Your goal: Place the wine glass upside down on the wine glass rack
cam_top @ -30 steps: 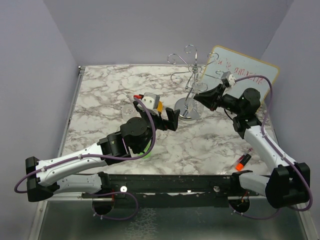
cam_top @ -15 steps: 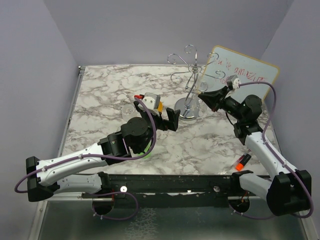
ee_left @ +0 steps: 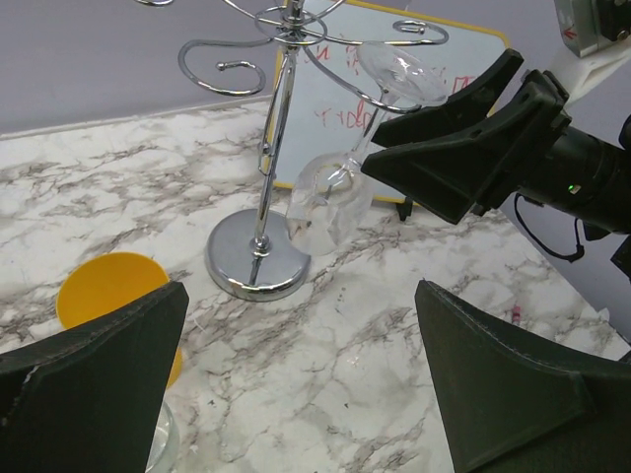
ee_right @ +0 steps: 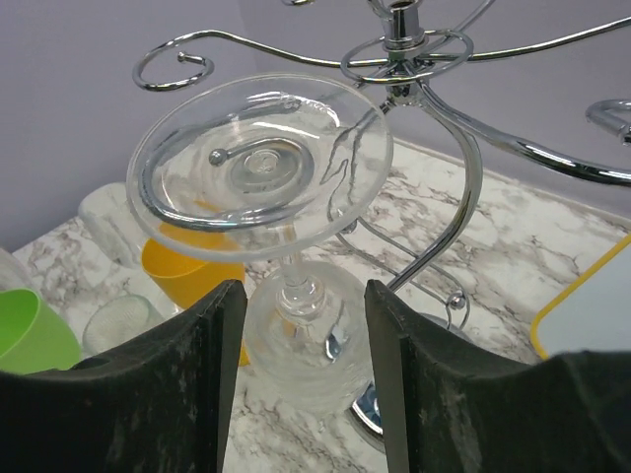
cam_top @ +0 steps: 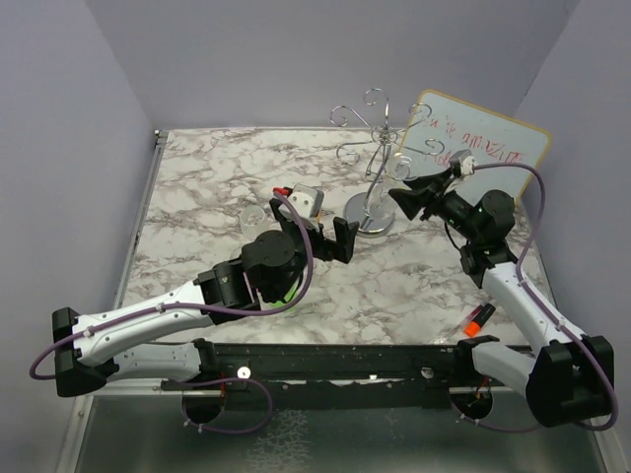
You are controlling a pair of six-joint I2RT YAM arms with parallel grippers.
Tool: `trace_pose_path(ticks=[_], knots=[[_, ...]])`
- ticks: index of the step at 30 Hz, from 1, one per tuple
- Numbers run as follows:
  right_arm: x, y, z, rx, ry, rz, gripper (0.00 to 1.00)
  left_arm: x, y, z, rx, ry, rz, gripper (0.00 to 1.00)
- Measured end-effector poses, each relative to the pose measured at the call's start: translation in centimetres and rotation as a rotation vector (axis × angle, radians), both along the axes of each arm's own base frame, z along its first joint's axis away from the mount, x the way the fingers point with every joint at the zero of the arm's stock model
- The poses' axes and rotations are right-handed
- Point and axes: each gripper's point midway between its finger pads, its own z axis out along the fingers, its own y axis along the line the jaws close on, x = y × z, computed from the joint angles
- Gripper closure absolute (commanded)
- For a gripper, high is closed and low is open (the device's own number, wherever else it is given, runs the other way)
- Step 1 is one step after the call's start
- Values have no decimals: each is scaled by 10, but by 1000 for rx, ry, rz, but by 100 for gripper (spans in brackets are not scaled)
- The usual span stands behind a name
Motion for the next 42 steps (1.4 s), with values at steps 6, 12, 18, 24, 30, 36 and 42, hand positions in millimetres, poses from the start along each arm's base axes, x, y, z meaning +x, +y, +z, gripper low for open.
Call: trace_pose_path(ticks=[6, 12, 18, 24, 30, 36, 42], knots=[[-14, -4, 7, 22, 3, -17, 35, -3, 5, 4, 44, 13, -9, 1], [-38, -10, 17, 70, 51, -34, 32, -13, 18, 9, 88, 58, -32, 1], [-66, -22, 17, 169, 133, -97, 30, -28, 35, -15, 144, 159, -53, 1], [-81, -31, 12, 248, 221, -157, 30, -39, 53, -58, 209, 291, -24, 18], [-88, -33, 0, 291, 312, -176, 31, -43, 60, -110, 346, 437, 55, 33], [-92, -32, -11, 282, 348, -173, 31, -46, 67, -155, 489, 544, 125, 37], [-96, -33, -17, 275, 376, -179, 31, -44, 73, -171, 530, 590, 169, 59]])
